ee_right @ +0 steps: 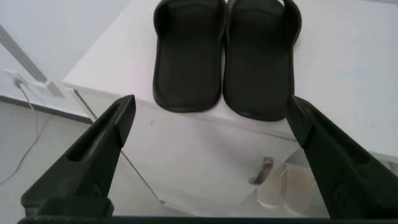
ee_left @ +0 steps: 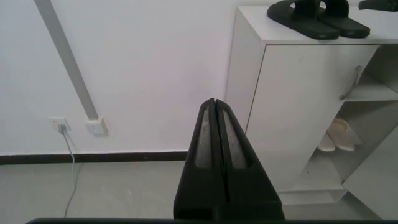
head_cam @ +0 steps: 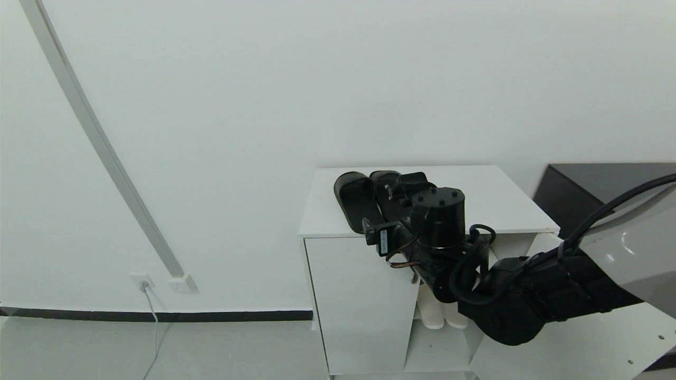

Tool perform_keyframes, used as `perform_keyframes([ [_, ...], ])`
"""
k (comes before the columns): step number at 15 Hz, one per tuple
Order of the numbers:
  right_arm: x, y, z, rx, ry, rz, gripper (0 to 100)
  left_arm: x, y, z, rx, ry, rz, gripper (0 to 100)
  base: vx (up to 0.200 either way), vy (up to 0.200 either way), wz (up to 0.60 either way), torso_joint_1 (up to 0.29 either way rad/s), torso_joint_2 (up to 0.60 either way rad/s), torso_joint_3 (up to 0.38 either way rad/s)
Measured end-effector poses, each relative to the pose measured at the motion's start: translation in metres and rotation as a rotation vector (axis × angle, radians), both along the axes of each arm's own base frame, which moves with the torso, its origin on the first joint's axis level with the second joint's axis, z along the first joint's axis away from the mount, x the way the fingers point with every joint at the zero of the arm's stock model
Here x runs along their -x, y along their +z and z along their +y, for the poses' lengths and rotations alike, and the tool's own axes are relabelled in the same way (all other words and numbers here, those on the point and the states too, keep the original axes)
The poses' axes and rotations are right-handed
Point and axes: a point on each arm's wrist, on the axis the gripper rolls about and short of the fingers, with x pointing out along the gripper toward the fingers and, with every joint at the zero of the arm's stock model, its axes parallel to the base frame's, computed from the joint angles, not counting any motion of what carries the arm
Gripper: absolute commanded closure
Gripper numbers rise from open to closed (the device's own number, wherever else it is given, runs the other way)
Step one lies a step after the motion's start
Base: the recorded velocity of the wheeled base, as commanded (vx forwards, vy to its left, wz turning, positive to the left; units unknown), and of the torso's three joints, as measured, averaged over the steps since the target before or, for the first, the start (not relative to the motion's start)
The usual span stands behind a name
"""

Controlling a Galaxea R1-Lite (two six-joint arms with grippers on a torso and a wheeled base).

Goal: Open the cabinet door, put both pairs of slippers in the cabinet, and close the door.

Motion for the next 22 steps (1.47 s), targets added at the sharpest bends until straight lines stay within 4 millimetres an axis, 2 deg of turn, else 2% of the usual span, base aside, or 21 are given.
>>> perform_keyframes([
  [9,-0.002,-0.012,0.002,0.022,0.045,0.035,0,0.0,0.0,0.0,0.0,0.0,0.0,100,0.2,0.0,0.0,0.005,0.0,0.003],
  [14,-0.015,-0.025,0.002,0.036,0.059,0.059,0,0.0,0.0,0.0,0.0,0.0,0.0,100,0.0,0.0,0.0,0.0,0.0,0.0],
  [22,-0.048,-0.033,0.02,0.03,0.049,0.053,0,0.0,0.0,0.0,0.013,0.001,-0.001,100,0.0,0.0,0.0,0.0,0.0,0.0],
])
